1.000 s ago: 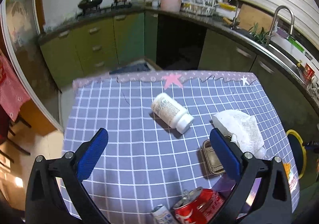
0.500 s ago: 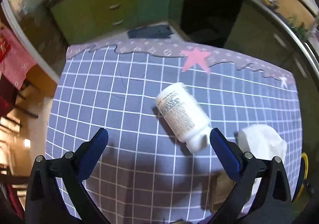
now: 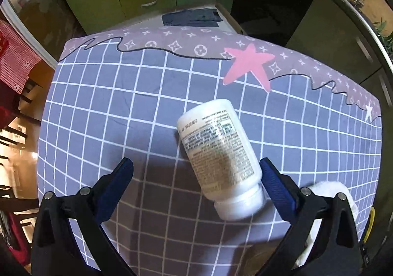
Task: Collect trash
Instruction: 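Grasp the white pill bottle with the left gripper, then carry the pill bottle over the bin and open the left gripper, then grasp the orange mesh fruit sleeve with the right gripper, then drop the orange mesh sleeve into the bin by opening the right gripper, then grasp the red-and-white milk carton with the left gripper, then carry the milk carton to the bin and open the left gripper, then grasp the Nongfu Spring water bottle with the right gripper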
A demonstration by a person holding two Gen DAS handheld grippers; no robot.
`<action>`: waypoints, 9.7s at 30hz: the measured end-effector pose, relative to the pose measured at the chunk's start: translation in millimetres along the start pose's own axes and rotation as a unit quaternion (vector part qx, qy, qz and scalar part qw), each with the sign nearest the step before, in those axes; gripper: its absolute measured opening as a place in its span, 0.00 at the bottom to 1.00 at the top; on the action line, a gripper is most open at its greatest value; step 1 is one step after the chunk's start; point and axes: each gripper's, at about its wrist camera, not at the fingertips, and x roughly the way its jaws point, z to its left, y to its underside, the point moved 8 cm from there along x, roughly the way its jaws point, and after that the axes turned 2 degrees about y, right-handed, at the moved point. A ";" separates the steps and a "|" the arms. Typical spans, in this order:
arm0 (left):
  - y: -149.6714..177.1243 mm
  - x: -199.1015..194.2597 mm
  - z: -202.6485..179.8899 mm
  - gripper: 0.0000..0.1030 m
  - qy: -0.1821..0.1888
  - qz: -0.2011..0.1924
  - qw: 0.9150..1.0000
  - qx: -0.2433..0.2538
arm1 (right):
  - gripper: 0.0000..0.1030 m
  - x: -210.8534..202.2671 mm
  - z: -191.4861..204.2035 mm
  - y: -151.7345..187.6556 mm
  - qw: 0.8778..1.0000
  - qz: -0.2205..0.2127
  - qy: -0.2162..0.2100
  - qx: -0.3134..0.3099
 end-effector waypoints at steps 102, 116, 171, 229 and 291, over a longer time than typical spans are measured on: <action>263.0 -277.1 -33.7 0.83 0.203 -0.208 0.916 0.275 | 0.44 -67.7 337.1 123.6 0.923 0.090 -0.147 -0.343; 263.1 -271.6 -22.5 0.83 0.201 -0.204 0.919 0.269 | 0.11 -78.4 350.3 122.7 0.921 0.052 -0.155 -0.353; 349.1 -149.4 -7.5 0.87 0.191 -0.062 0.765 0.612 | 0.46 -88.5 66.0 38.7 0.989 -0.091 0.027 -0.116; 336.4 -178.2 -409.6 0.50 0.282 -0.022 0.738 0.612 | 0.46 -165.2 -100.2 94.9 0.987 -0.161 0.018 -0.023; 233.6 -214.1 29.6 0.93 0.184 -0.234 0.920 0.254 | 0.63 23.6 329.8 125.9 0.883 0.170 0.061 -0.433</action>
